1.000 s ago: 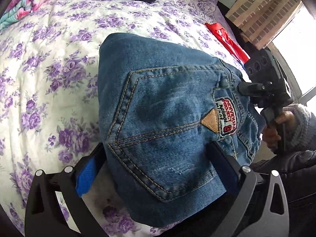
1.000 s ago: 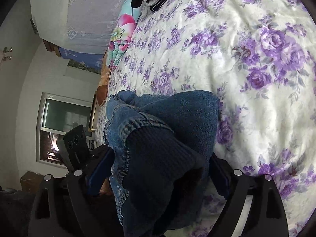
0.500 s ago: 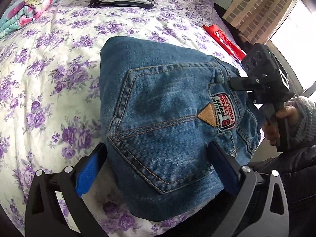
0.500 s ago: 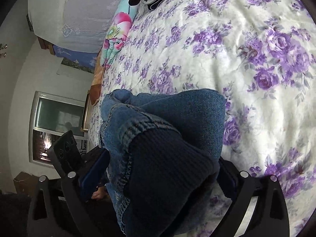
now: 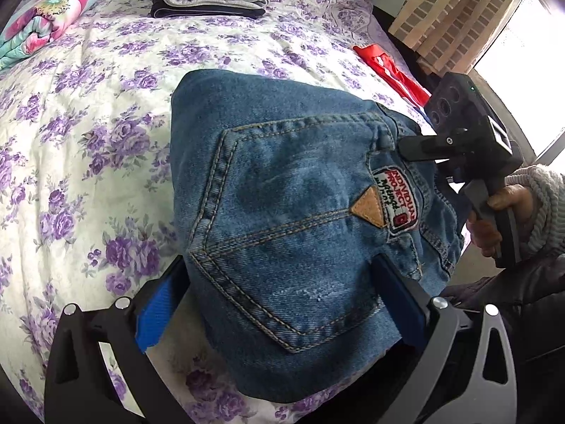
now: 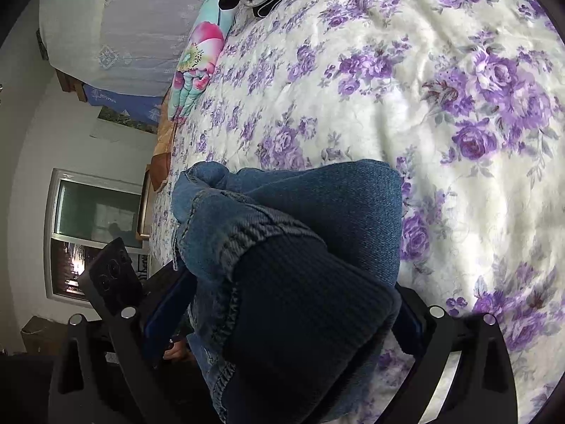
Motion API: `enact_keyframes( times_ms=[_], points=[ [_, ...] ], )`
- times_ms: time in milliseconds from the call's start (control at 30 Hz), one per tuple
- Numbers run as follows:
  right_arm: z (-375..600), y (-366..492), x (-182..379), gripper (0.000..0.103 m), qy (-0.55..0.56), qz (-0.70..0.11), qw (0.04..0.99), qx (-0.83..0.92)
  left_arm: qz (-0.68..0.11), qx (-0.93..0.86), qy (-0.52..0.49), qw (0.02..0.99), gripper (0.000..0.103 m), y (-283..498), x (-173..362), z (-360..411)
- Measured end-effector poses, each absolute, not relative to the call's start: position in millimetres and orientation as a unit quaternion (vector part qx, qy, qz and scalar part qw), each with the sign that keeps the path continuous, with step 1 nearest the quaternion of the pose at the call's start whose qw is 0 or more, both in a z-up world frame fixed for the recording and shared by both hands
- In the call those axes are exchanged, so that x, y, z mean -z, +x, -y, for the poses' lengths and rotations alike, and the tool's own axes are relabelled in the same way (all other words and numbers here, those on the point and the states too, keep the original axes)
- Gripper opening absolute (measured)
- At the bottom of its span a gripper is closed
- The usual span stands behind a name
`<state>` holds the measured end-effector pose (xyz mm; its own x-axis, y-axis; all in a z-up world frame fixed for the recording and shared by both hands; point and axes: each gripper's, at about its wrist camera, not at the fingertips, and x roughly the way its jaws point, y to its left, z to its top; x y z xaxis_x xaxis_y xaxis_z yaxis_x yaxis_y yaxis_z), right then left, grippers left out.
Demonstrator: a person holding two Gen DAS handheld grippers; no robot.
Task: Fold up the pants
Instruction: 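Grasp the folded jeans bundle with the left gripper and lift it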
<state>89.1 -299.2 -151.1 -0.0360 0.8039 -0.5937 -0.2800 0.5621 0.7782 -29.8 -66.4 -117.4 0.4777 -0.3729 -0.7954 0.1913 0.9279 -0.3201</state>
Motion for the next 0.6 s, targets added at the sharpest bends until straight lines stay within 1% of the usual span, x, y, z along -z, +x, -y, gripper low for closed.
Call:
enact_keyframes(
  times_ms=[600],
  points=[
    [293.0,94.0,152.3,0.099,0.215,-0.596,0.654,-0.413,-0.487,0.17,-0.095,0.851,0.099,-24.9,118.8,66.3]
  ],
)
